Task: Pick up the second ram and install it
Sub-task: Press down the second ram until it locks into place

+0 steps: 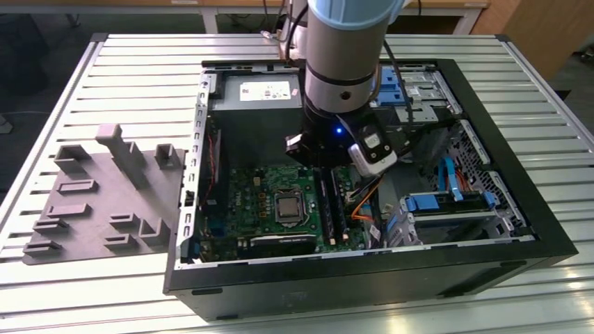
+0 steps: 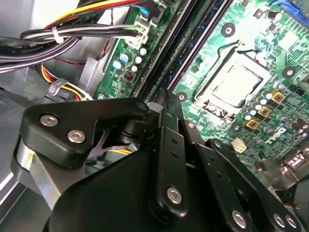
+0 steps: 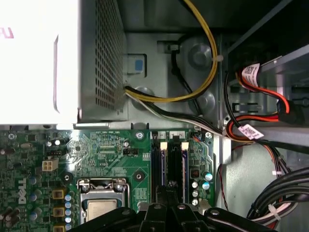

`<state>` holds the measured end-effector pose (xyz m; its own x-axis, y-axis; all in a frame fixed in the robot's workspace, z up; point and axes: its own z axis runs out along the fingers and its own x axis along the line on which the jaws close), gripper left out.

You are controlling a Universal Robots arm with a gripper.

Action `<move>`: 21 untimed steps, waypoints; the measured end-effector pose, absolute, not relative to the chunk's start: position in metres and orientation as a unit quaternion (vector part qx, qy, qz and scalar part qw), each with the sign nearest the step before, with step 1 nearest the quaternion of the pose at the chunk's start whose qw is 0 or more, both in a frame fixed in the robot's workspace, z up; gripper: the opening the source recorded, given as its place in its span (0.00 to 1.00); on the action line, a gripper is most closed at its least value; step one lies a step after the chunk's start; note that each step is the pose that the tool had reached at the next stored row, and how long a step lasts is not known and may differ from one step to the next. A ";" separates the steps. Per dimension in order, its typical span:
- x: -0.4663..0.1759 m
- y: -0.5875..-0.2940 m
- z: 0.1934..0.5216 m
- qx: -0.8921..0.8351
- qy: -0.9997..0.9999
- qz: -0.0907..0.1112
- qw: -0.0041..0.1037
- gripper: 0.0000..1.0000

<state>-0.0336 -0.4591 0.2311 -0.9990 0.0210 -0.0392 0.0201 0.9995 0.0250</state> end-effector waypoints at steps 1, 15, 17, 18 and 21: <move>-0.034 -0.460 0.231 0.010 1.000 0.012 0.020 0.11; -0.034 -0.467 0.231 0.010 1.000 0.011 0.020 0.11; -0.034 -0.469 0.231 0.010 1.000 0.011 0.020 0.11; -0.034 -0.471 0.231 0.010 1.000 0.011 0.020 0.11; -0.034 -0.475 0.231 0.010 1.000 0.011 0.020 0.11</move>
<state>-0.0336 -0.4749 0.2311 -0.9990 0.0210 -0.0393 0.0201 0.9995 0.0228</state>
